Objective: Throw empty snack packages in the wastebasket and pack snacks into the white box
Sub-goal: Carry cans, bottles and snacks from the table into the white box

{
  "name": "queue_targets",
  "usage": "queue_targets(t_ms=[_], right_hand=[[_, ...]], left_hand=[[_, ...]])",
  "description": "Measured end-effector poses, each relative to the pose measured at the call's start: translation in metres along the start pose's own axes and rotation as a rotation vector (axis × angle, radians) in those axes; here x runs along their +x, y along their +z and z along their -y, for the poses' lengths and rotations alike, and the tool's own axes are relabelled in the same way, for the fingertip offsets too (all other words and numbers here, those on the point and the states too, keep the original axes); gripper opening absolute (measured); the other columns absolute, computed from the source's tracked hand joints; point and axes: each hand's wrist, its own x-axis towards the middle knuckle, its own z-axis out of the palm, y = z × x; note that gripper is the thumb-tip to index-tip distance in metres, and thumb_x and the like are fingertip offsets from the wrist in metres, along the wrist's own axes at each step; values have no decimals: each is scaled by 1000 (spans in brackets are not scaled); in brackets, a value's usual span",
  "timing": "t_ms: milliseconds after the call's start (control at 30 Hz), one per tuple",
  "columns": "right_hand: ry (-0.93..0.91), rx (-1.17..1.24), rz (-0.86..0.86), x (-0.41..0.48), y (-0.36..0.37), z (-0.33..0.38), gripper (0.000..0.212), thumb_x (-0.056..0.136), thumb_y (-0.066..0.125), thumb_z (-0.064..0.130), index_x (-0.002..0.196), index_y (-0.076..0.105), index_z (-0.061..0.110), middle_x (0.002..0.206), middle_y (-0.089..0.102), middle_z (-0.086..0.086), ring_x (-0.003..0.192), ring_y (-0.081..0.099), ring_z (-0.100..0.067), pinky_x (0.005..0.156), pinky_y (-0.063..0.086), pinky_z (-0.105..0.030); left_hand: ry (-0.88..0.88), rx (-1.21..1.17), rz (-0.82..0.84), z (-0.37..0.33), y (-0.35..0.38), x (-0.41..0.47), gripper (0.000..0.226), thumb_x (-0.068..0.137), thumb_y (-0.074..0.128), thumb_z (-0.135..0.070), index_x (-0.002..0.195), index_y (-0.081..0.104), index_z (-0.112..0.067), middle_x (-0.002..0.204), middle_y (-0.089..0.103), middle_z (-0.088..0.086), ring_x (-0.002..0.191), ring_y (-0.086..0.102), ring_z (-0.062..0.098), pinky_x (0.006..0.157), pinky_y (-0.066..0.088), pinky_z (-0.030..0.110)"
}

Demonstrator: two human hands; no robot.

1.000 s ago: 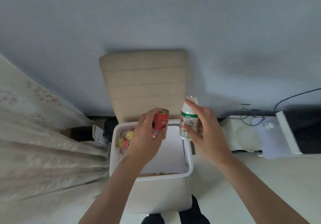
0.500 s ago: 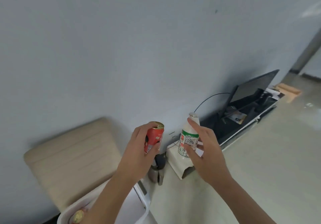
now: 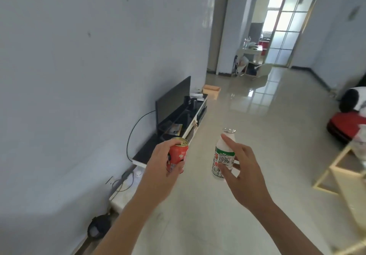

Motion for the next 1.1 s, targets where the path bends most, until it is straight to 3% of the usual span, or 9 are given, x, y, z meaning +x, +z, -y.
queue_targets(t_ms=[100,200,333,433,533,700,767,900,1100], right_hand=[[40,-45,-62,-2,-59,-44,77,92,71,18,145,33,59,131,42,12,116,57,-7,92,53,-19],[80,-97,-115,-5,-114,-86,79,92,71,18,143,31,63,132,42,13,117,57,-7,93,54,-22],[139,-130,-197,-10,-180,-135,78,92,72,15,143,34,60,130,44,11,118,57,-9,95,57,-31],[180,-169,-260,-18,-225,-163,79,92,72,16,142,34,62,130,45,10,117,56,-7,93,55,-23],[230,-188,-320,-28,-262,-188,80,92,73,18,141,32,66,130,45,12,116,56,-3,86,51,-12],[321,-293,-432,-45,-305,-228,79,90,75,20,144,34,60,131,45,12,116,50,9,83,51,-12],[367,-281,-461,-51,-316,-243,79,91,73,19,144,33,62,132,44,13,115,55,3,84,51,-10],[453,-338,-512,-55,-334,-276,77,92,72,23,144,32,63,132,44,14,115,54,-1,87,56,-25],[583,-449,-609,-33,-359,-334,79,92,71,25,143,28,66,132,44,12,107,58,-8,88,57,-36]], left_hand=[[42,-57,67,-20,72,28,50,95,70,-14,134,49,-37,128,54,-11,113,56,-2,83,50,9],[59,-115,134,-43,142,52,53,95,70,-19,132,45,-48,127,52,-17,113,56,-4,83,51,10],[104,-197,223,-76,226,77,55,94,70,-16,136,47,-43,133,52,-12,115,58,4,84,55,17],[133,-246,292,-100,278,89,55,93,70,-16,135,48,-44,132,51,-14,116,59,7,85,57,21],[177,-277,358,-120,326,100,55,93,70,-13,134,49,-42,132,51,-13,116,58,7,83,54,15],[224,-350,485,-143,397,116,51,93,70,-9,135,52,-33,132,53,-8,115,58,9,81,53,13],[244,-353,545,-146,427,125,51,93,70,-12,135,51,-34,133,53,-9,117,57,10,82,54,15],[266,-371,636,-148,485,148,50,94,71,-18,135,50,-38,132,52,-12,118,57,9,86,56,21],[300,-464,777,-148,573,197,48,94,70,-17,132,52,-40,130,53,-14,112,59,2,83,55,17]])
